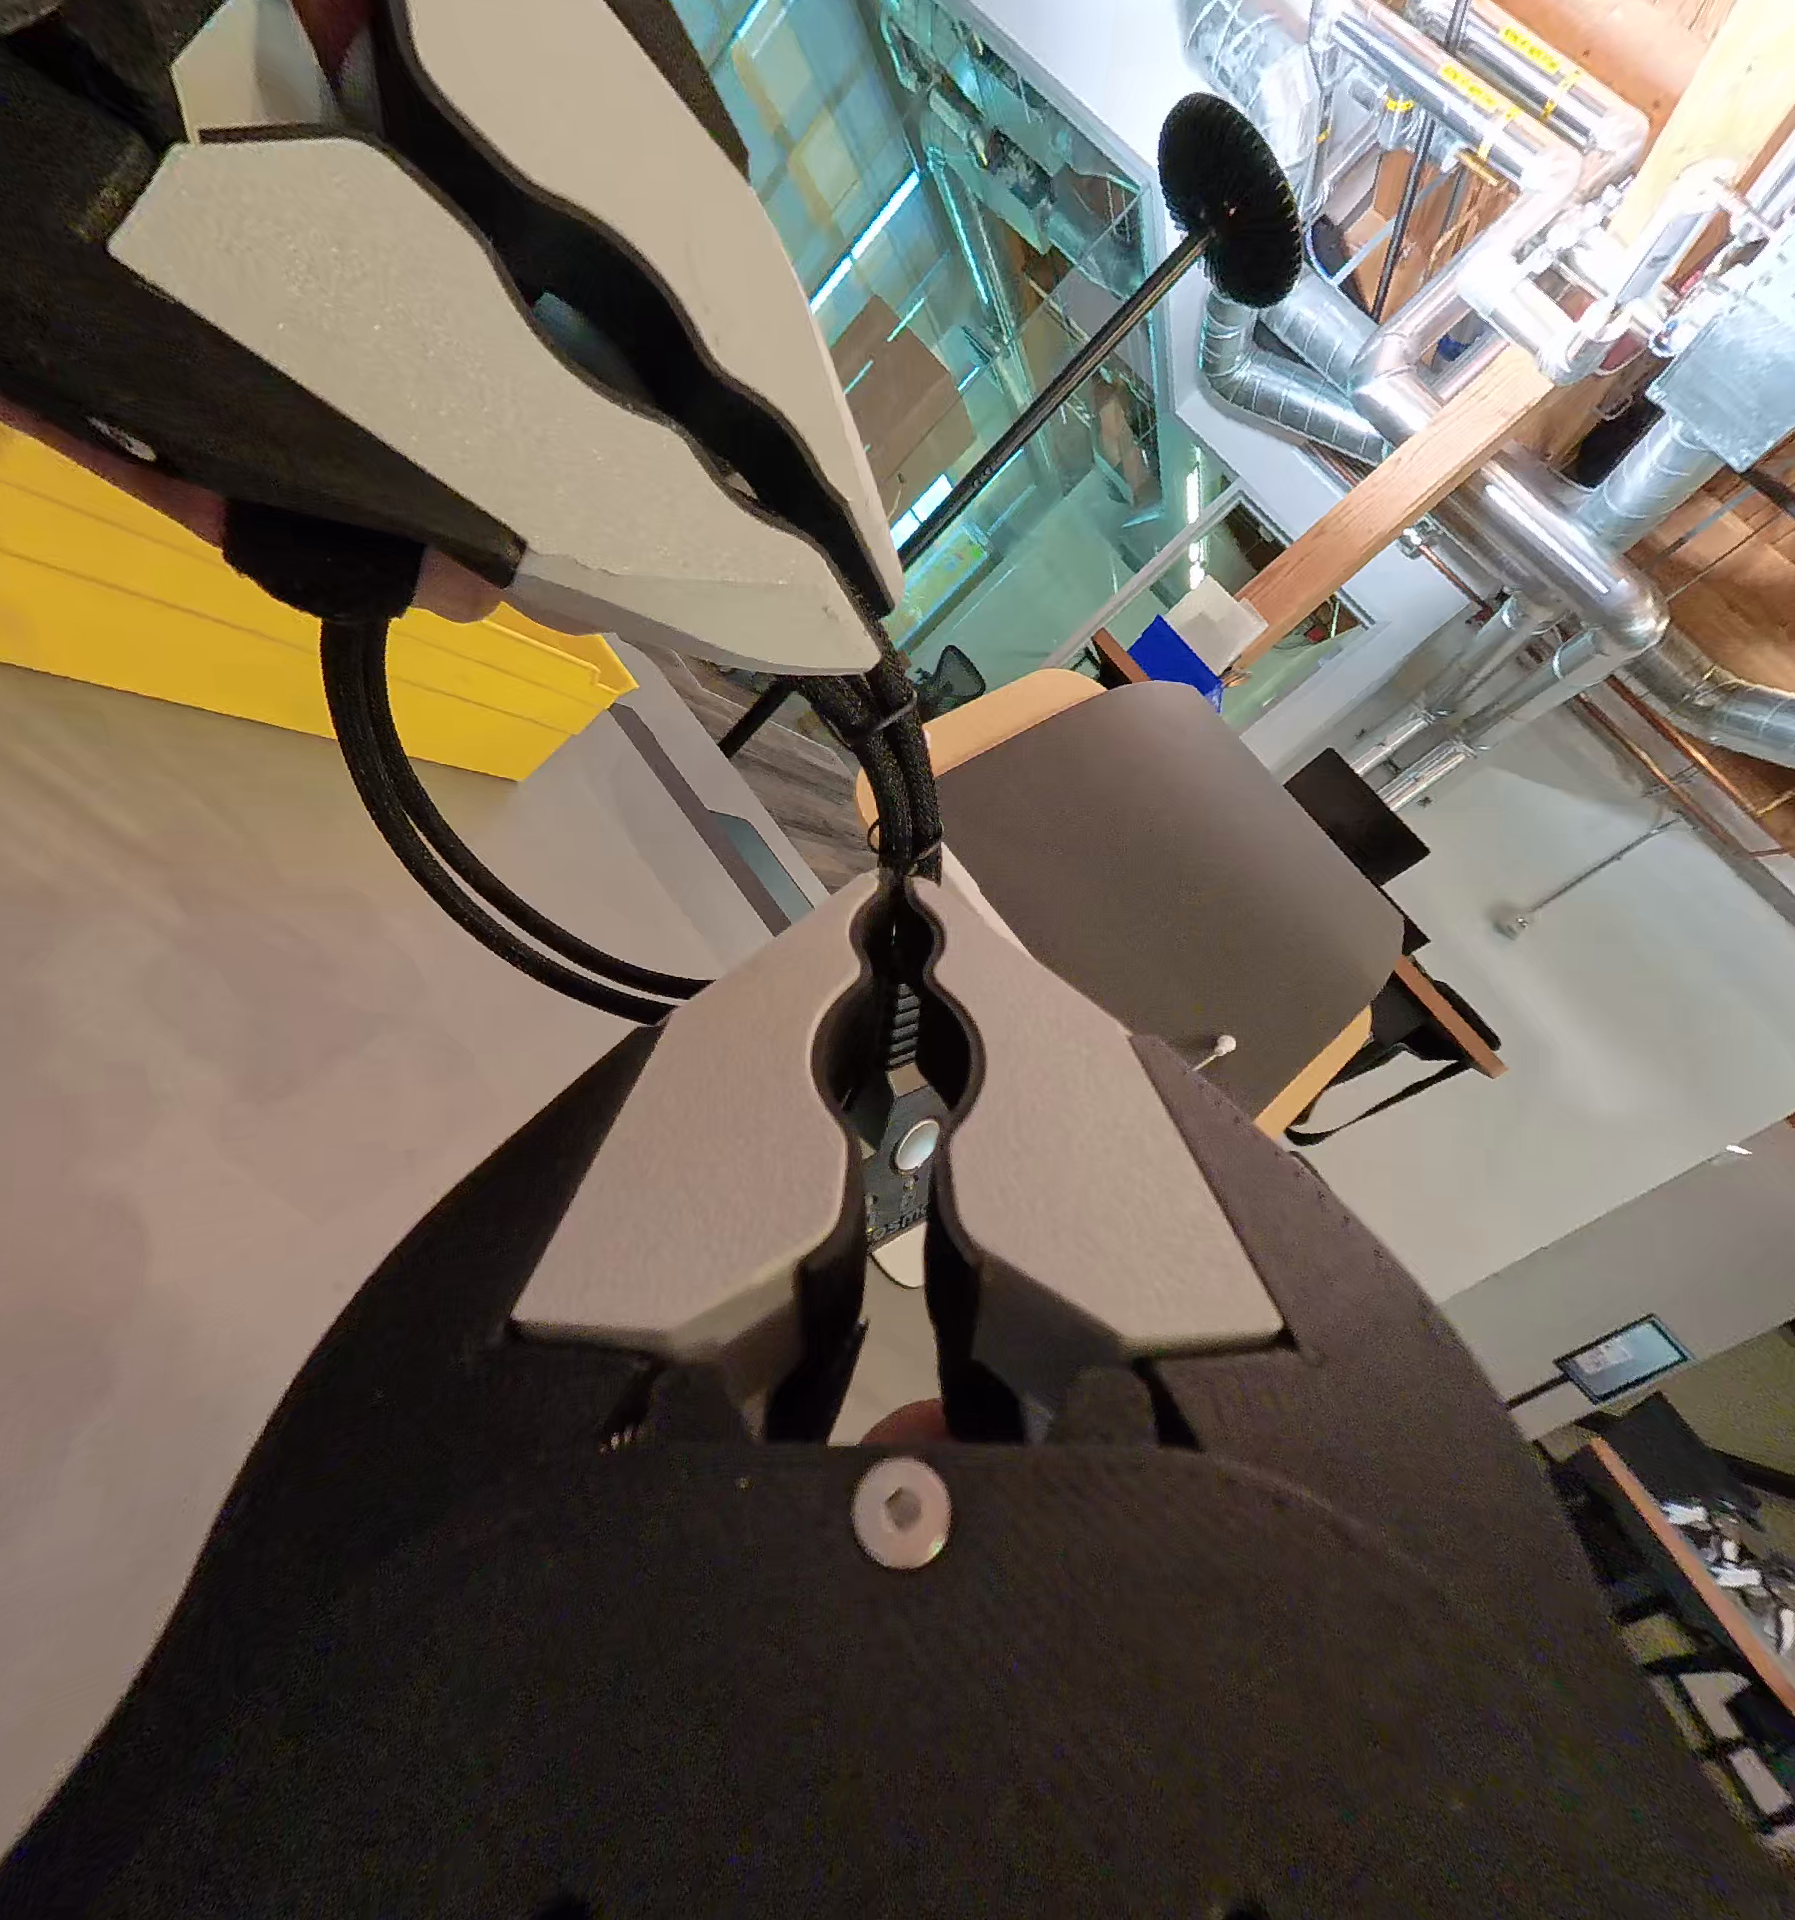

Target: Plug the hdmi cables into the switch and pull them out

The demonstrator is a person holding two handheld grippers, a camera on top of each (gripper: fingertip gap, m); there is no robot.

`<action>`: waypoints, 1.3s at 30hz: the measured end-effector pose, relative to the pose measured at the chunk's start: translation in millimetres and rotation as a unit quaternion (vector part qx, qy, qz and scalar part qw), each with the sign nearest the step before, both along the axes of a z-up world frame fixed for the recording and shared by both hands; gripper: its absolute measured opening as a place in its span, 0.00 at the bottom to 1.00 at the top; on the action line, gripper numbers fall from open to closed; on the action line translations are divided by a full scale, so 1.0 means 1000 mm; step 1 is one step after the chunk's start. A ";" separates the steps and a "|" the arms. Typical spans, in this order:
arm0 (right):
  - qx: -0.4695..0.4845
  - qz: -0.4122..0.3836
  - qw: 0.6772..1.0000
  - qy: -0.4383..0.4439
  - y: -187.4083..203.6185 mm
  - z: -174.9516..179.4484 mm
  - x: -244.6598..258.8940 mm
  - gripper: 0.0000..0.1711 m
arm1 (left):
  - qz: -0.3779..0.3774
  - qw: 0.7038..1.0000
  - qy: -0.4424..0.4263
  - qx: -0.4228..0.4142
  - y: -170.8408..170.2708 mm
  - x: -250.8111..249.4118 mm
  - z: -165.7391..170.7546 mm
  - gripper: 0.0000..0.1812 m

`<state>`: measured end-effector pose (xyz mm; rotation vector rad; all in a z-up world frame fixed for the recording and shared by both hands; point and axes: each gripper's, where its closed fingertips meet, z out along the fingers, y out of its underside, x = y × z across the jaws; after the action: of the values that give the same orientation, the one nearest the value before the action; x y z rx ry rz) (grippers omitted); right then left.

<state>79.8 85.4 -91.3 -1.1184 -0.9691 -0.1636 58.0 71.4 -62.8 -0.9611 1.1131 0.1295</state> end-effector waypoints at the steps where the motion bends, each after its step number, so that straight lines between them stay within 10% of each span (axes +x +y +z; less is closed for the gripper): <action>1: -0.005 0.003 1.000 0.004 0.000 0.000 0.000 0.00 | 0.000 1.000 0.000 0.000 0.000 0.000 0.000 0.03; 17: -0.255 0.177 0.917 0.250 -0.007 -0.011 -0.016 0.00 | 0.003 1.000 -0.010 0.001 0.001 -0.002 0.003 0.03; 26: -0.081 0.057 0.985 0.139 -0.005 0.006 0.000 0.08 | 0.002 1.000 -0.005 -0.003 0.002 -0.001 -0.001 0.03; 39: -0.061 0.021 0.994 0.086 0.004 -0.003 -0.001 0.01 | 0.000 1.000 -0.002 -0.003 0.000 0.001 -0.002 0.03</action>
<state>79.1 89.6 -94.5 -1.2022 -0.8567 0.0251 58.7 71.7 -65.0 -0.9666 1.1097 0.1242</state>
